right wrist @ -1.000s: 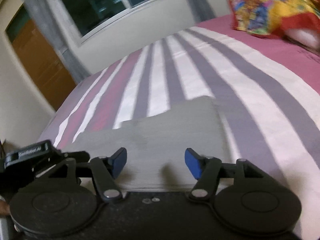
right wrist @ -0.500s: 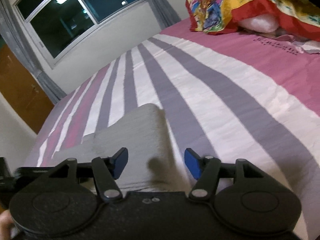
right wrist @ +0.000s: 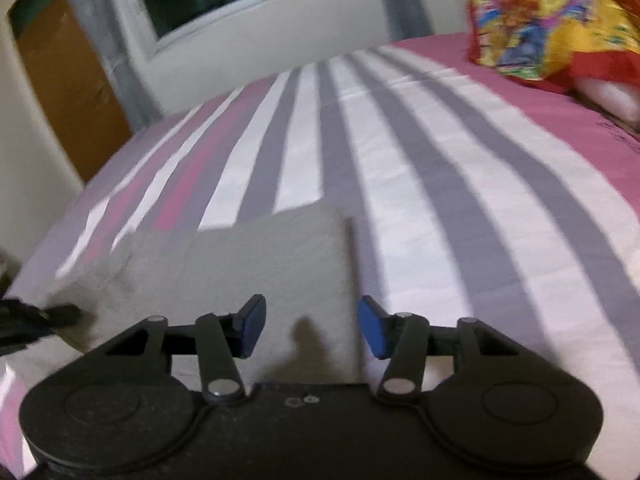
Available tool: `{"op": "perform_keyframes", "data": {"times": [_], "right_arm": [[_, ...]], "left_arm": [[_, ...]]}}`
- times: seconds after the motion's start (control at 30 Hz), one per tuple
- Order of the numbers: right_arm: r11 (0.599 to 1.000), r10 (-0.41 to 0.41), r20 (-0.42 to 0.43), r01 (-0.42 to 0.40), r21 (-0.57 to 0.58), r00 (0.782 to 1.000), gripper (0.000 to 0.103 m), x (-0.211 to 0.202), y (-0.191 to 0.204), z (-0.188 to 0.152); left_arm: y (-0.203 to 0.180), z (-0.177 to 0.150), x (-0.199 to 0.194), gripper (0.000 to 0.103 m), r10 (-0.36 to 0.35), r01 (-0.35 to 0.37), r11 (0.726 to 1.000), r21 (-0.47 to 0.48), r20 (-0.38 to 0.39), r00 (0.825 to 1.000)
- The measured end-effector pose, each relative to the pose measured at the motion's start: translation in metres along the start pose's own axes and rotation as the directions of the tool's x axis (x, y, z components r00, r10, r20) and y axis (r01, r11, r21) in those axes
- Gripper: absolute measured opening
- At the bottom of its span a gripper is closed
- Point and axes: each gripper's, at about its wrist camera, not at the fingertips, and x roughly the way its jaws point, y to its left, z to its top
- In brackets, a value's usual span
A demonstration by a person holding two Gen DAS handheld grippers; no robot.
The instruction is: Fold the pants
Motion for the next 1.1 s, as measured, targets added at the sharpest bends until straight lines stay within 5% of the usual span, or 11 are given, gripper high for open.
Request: {"op": "perform_keyframes", "data": {"times": [0.07, 0.2, 0.37, 0.6, 0.73, 0.87, 1.1], "right_arm": [[0.999, -0.011, -0.044, 0.009, -0.030, 0.999, 0.048, 0.012, 0.010, -0.004], [0.988, -0.066, -0.130, 0.046, -0.151, 0.989, 0.048, 0.031, 0.023, -0.012], [0.995, -0.037, -0.091, 0.029, -0.095, 0.995, 0.049, 0.019, 0.021, 0.007], [0.988, -0.031, -0.074, 0.019, -0.152, 0.997, 0.050, 0.043, 0.052, 0.027], [0.982, -0.054, -0.162, 0.024, -0.185, 0.985, 0.051, 0.072, 0.056, 0.024], [0.965, -0.074, -0.149, 0.033, -0.262, 0.986, 0.053, 0.083, 0.059, 0.009], [0.966, -0.084, -0.137, 0.046, -0.256, 0.987, 0.053, 0.073, 0.062, 0.001]], "left_arm": [[0.006, -0.010, 0.019, 0.018, 0.021, -0.023, 0.999, -0.023, -0.065, 0.998], [0.009, -0.004, 0.018, 0.029, 0.017, -0.023, 0.995, -0.094, -0.063, 0.998], [0.008, 0.011, -0.010, 0.034, 0.047, -0.041, 0.994, -0.098, 0.054, 0.997], [-0.021, 0.028, 0.030, 0.034, 0.024, -0.024, 0.999, -0.042, -0.011, 1.000], [-0.015, 0.018, 0.055, 0.034, 0.053, -0.054, 0.998, -0.021, -0.041, 0.998], [-0.021, 0.012, 0.058, 0.034, 0.069, -0.066, 0.995, 0.079, -0.033, 0.997], [-0.022, 0.006, 0.048, 0.034, 0.071, -0.068, 0.993, 0.096, -0.027, 0.997]]}}
